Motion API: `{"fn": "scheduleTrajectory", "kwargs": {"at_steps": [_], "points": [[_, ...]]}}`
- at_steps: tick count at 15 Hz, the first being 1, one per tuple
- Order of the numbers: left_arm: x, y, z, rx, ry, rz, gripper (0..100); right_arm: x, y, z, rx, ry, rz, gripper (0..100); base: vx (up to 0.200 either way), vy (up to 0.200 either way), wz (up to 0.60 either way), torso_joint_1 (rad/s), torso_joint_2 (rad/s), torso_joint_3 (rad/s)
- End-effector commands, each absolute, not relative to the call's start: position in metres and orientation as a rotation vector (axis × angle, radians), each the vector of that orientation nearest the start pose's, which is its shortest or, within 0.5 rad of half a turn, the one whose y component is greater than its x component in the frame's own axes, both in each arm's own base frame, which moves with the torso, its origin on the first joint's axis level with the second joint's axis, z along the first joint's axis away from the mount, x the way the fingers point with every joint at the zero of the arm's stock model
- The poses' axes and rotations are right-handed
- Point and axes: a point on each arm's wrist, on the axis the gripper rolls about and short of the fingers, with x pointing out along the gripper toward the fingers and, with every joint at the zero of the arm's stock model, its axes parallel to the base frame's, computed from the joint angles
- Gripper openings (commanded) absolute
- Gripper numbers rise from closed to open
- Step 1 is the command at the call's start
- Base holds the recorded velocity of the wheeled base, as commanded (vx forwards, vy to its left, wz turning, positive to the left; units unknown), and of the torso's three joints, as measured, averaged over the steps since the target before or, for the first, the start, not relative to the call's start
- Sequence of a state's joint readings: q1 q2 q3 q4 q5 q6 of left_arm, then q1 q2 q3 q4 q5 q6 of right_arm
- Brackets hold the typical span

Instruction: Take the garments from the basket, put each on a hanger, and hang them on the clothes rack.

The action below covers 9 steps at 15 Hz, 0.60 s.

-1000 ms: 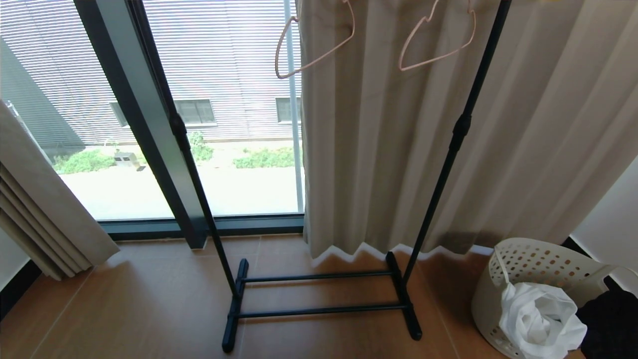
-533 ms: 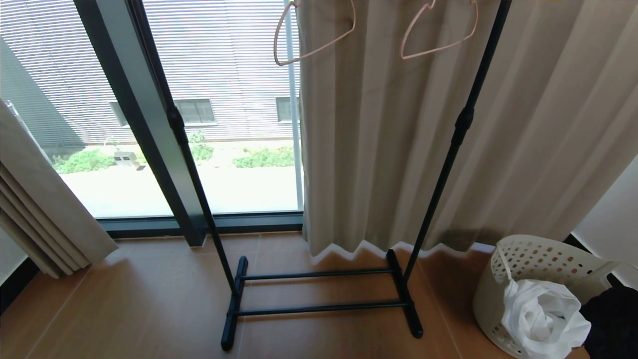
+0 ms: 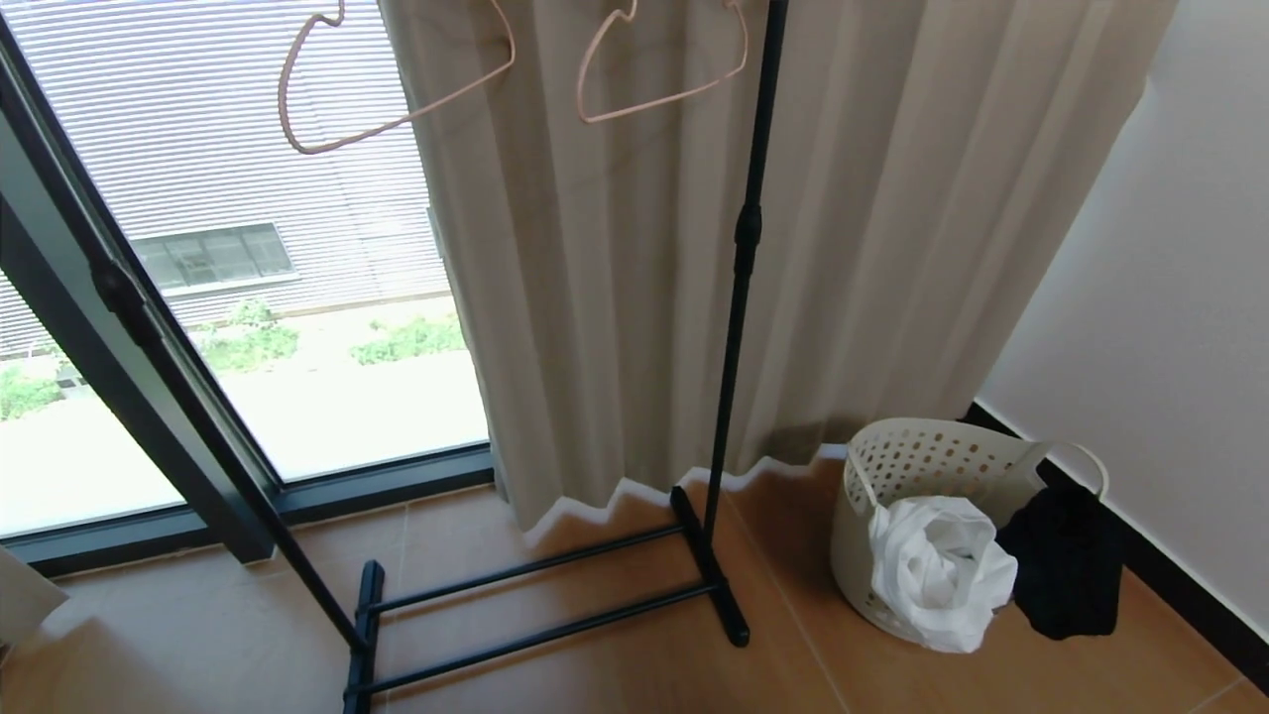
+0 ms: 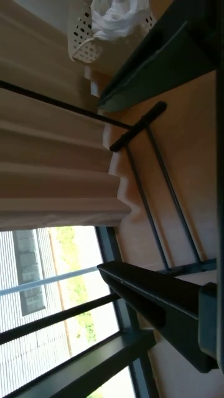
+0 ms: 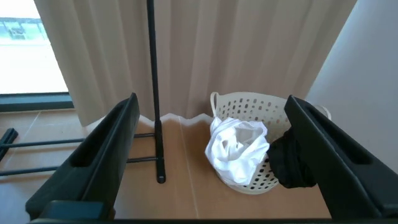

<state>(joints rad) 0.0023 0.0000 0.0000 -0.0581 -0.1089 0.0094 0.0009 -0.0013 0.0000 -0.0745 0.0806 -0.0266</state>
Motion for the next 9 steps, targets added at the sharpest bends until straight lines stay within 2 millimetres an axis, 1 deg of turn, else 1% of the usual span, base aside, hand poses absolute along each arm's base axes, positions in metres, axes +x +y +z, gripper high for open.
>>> {"fn": "scheduleTrajectory", "kwargs": {"at_steps": [1,9], "points": [[-0.023,-0.0025,0.0815,0.012,-0.057,-0.107,100,-0.0232,0.0018,0.0832,-0.029,-0.076,0.08,100,0.0,-0.2,0.0,-0.002,0.0,-0.002],[-0.023,-0.0024,0.0815,0.012,-0.057,-0.112,100,-0.0232,0.0018,0.0832,-0.029,-0.076,0.08,100,0.0,-0.2,0.0,0.0,0.0,0.002]]}}
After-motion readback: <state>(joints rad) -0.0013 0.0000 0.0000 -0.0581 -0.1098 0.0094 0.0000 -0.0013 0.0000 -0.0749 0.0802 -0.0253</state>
